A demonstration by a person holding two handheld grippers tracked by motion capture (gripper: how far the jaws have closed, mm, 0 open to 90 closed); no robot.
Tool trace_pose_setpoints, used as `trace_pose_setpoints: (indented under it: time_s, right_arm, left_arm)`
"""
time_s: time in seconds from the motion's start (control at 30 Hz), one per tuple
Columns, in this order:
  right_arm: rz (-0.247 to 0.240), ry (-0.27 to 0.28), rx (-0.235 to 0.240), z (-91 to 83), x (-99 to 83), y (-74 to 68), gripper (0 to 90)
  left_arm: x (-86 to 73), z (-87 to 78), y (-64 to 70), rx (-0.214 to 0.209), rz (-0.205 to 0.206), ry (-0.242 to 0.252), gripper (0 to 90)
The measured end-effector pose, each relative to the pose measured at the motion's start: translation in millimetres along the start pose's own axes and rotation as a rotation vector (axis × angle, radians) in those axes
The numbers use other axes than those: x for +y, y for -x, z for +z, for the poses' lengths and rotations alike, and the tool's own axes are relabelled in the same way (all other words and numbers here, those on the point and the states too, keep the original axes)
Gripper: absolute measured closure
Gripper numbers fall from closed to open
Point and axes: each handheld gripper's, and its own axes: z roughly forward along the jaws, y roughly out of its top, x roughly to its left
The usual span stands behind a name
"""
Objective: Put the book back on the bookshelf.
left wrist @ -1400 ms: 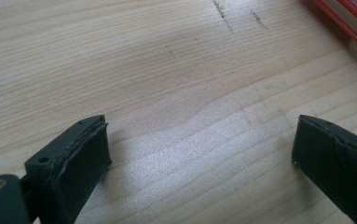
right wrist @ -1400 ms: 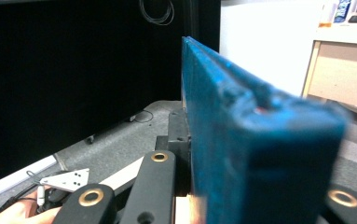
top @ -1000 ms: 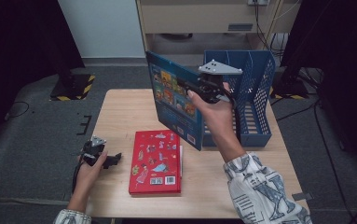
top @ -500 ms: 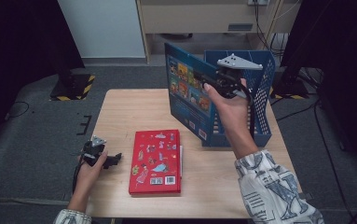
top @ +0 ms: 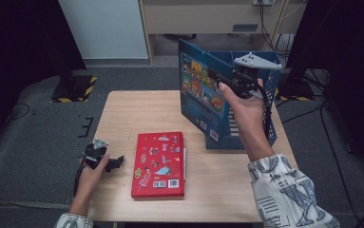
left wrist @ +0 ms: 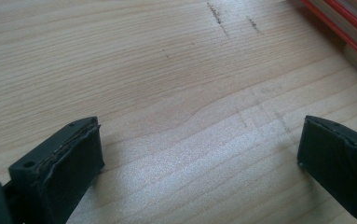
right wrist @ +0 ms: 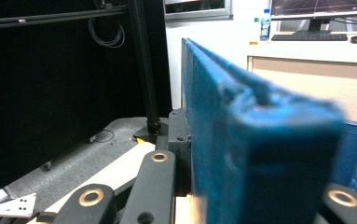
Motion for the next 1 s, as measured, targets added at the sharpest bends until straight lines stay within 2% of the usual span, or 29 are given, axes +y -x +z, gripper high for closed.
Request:
trace_pose_setpoints:
  time_s: [0.47,1.0]
  right_arm:
    - [-0.003,0.015,-0.053,-26.2,6.7,19.9,82.0]
    - [-0.009,-0.007,-0.116,-56.5,8.0,39.0,82.0]
  left_arm:
    - [0.2,0.1,0.0,0.000,0.003,-0.002,0.0]
    - [0.7,0.6,0.8,-0.001,0.004,-0.002,0.0]
